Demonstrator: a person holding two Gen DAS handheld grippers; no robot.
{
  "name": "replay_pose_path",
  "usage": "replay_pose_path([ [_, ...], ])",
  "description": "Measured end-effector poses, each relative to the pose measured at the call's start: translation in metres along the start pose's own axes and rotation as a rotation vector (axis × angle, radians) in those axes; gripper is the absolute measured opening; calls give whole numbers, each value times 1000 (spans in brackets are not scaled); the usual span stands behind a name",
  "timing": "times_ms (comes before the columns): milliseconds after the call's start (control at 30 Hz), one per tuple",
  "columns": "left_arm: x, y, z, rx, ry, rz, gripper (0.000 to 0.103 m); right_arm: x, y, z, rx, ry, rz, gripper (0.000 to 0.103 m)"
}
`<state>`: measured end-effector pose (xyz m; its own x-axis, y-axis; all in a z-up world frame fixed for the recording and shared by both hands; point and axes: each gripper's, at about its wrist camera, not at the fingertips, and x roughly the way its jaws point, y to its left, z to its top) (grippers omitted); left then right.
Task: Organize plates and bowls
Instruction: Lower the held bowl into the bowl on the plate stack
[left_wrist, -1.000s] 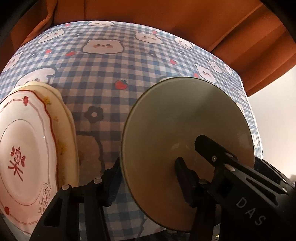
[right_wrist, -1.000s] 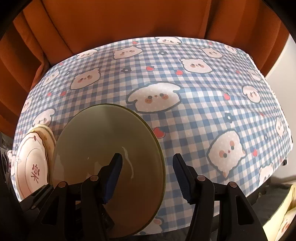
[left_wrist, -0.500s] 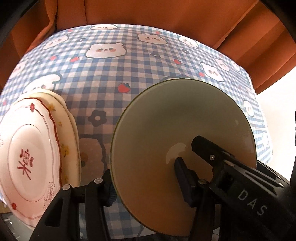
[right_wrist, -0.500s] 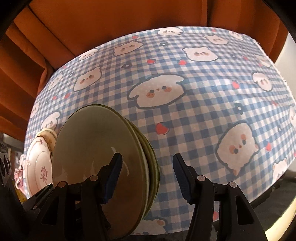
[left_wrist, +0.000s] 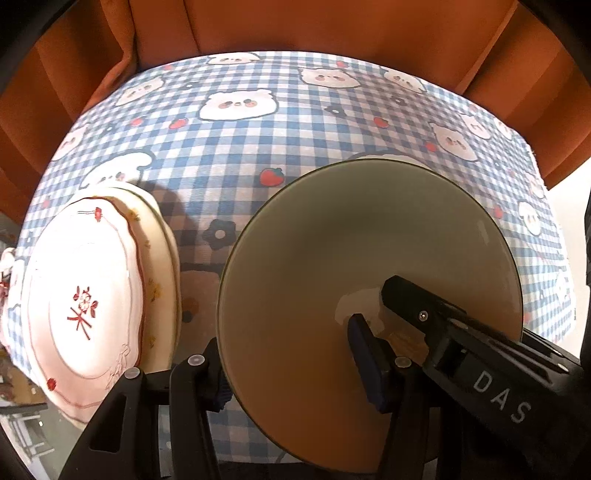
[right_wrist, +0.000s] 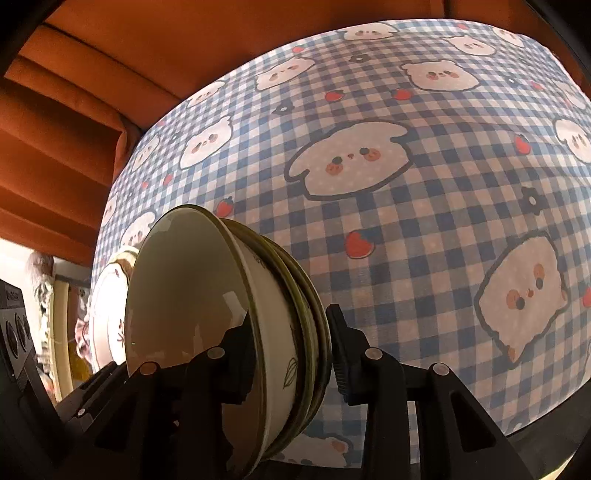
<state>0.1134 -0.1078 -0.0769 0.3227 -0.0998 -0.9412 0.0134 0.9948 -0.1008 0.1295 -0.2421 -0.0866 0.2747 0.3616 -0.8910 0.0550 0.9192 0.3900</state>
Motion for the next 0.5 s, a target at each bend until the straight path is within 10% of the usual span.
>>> replay_pose_path([
  [500, -19, -4, -7, -70, -20, 8, 50, -16, 4, 1, -74, -3, -7, 37],
])
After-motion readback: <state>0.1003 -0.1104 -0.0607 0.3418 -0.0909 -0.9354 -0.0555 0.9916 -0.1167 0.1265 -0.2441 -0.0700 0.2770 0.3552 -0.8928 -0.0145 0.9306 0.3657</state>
